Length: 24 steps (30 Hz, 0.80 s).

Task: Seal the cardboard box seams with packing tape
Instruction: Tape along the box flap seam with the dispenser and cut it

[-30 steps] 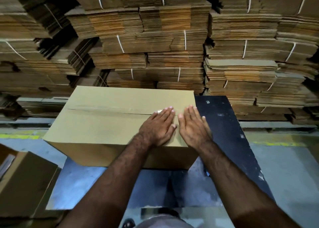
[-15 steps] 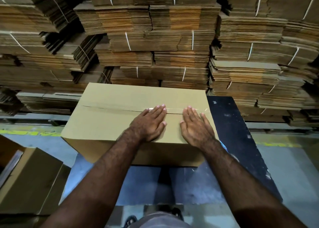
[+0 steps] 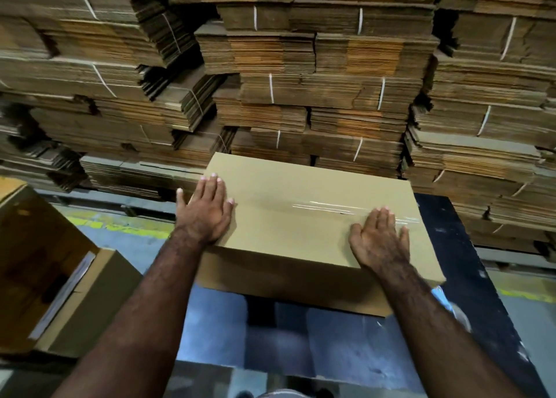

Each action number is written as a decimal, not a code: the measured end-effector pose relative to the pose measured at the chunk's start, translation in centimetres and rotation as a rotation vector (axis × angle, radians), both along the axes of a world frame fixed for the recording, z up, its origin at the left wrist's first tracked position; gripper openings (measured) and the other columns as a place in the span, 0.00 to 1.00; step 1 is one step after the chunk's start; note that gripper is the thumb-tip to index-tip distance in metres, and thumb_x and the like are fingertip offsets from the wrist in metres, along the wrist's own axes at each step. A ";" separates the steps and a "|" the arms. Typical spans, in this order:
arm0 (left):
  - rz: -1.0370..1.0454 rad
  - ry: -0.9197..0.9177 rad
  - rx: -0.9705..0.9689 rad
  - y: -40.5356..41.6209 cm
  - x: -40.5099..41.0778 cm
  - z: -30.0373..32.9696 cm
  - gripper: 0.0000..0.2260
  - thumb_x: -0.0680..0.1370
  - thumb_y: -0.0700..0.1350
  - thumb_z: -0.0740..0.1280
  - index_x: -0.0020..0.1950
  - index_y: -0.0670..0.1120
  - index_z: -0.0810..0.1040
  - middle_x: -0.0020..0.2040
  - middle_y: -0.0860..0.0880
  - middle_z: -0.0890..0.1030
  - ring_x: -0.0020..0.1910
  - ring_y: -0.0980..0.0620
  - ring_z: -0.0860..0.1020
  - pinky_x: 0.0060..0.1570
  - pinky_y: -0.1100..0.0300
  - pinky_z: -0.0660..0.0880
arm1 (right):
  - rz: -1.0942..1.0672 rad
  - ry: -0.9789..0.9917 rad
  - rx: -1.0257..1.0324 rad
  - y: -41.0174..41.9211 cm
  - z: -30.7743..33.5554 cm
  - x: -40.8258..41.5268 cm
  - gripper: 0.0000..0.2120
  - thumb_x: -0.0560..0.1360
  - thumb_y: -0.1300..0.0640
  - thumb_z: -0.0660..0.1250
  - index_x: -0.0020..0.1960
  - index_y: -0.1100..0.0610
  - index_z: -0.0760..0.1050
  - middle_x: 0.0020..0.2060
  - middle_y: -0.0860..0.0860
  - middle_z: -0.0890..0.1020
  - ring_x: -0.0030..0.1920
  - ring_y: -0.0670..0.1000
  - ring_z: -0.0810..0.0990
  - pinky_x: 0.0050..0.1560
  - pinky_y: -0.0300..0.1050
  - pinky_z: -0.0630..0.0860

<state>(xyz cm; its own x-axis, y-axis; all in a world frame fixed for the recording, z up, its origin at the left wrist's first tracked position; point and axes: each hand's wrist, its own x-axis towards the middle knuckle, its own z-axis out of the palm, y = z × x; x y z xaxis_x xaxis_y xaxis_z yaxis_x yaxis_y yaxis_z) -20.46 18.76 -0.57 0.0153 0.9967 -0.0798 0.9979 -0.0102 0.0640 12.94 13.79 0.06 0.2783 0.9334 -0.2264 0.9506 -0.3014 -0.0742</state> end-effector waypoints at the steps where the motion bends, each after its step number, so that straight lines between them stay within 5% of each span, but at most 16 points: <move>1: -0.004 -0.021 -0.008 0.1 -0.4 0.1 0.29 0.84 0.58 0.44 0.82 0.46 0.47 0.83 0.49 0.45 0.82 0.49 0.44 0.77 0.38 0.51 | -0.018 -0.002 -0.003 0.3 0.1 -1.2 0.35 0.80 0.40 0.42 0.80 0.61 0.43 0.80 0.57 0.45 0.79 0.55 0.43 0.77 0.58 0.42; 5: -0.049 -0.068 -0.038 0.3 -1.1 0.0 0.29 0.84 0.57 0.45 0.82 0.45 0.45 0.83 0.48 0.43 0.82 0.48 0.43 0.74 0.39 0.61 | -0.013 0.000 -0.005 1.2 -0.3 -6.8 0.37 0.78 0.41 0.41 0.79 0.64 0.42 0.79 0.60 0.45 0.79 0.57 0.43 0.77 0.55 0.42; 11: -0.097 -0.179 -0.056 0.3 -2.5 0.3 0.29 0.85 0.54 0.50 0.82 0.43 0.45 0.83 0.46 0.42 0.81 0.48 0.42 0.76 0.39 0.59 | 0.188 0.063 0.012 1.9 -0.6 -11.6 0.35 0.80 0.43 0.42 0.79 0.63 0.43 0.79 0.59 0.44 0.79 0.55 0.42 0.77 0.54 0.42; 16: -0.055 -0.325 0.007 0.3 -3.5 0.4 0.30 0.85 0.50 0.54 0.82 0.38 0.47 0.83 0.41 0.45 0.82 0.43 0.44 0.78 0.45 0.54 | 0.077 0.042 0.038 1.3 -0.5 -11.4 0.36 0.80 0.43 0.44 0.79 0.65 0.45 0.79 0.61 0.46 0.79 0.57 0.43 0.77 0.55 0.42; 24: -0.017 -0.534 0.000 -0.1 -4.5 1.2 0.25 0.85 0.43 0.56 0.82 0.44 0.55 0.83 0.48 0.50 0.81 0.47 0.51 0.77 0.54 0.51 | 0.297 0.147 0.032 2.5 -0.4 -19.4 0.35 0.79 0.43 0.42 0.80 0.62 0.42 0.80 0.58 0.43 0.79 0.55 0.41 0.78 0.55 0.42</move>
